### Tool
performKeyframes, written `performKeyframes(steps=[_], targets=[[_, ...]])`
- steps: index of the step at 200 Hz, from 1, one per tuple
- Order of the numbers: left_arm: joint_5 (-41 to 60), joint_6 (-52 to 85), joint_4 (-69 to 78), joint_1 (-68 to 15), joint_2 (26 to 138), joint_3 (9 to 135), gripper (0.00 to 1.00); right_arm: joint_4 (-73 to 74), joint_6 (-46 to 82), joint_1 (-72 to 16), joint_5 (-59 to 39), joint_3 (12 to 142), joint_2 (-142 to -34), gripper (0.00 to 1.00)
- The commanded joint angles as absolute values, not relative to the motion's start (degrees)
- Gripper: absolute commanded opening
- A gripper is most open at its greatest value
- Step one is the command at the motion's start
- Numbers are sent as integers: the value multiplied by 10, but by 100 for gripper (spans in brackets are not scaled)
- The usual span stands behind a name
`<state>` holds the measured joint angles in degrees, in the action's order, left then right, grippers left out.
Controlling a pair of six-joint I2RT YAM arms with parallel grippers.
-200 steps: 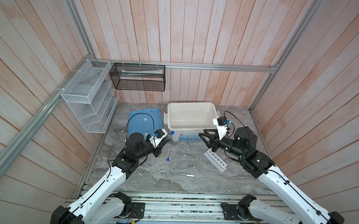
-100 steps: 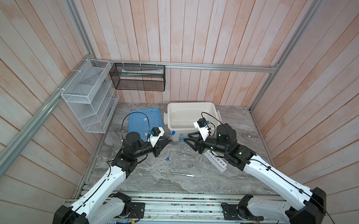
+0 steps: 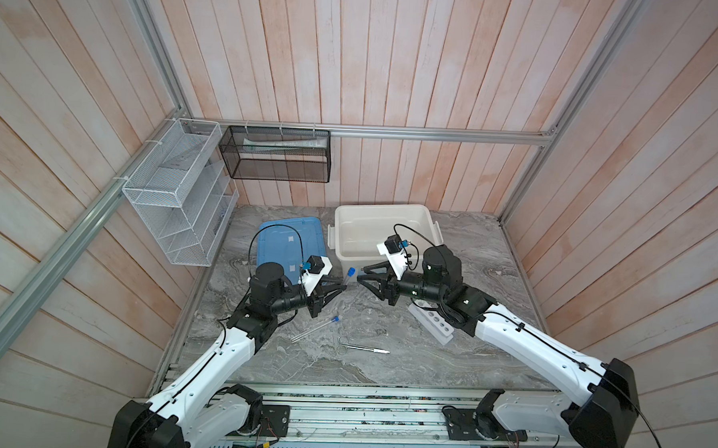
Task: Organize the chemistry lab equipment
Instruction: 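Close the right gripper on the blue cap above the left gripper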
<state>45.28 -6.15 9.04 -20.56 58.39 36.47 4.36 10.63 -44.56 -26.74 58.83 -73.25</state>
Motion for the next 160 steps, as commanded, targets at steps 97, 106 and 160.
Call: performKeyframes(steps=[97, 106, 160], targets=[[473, -59, 93, -203, 582, 369, 19, 113, 128, -453, -315, 596, -772, 37], [473, -59, 93, -203, 581, 369, 19, 115, 129, -454, -316, 596, -774, 37], [470, -62, 93, -203, 579, 367, 19, 129, 134, -456, -323, 596, -789, 37]])
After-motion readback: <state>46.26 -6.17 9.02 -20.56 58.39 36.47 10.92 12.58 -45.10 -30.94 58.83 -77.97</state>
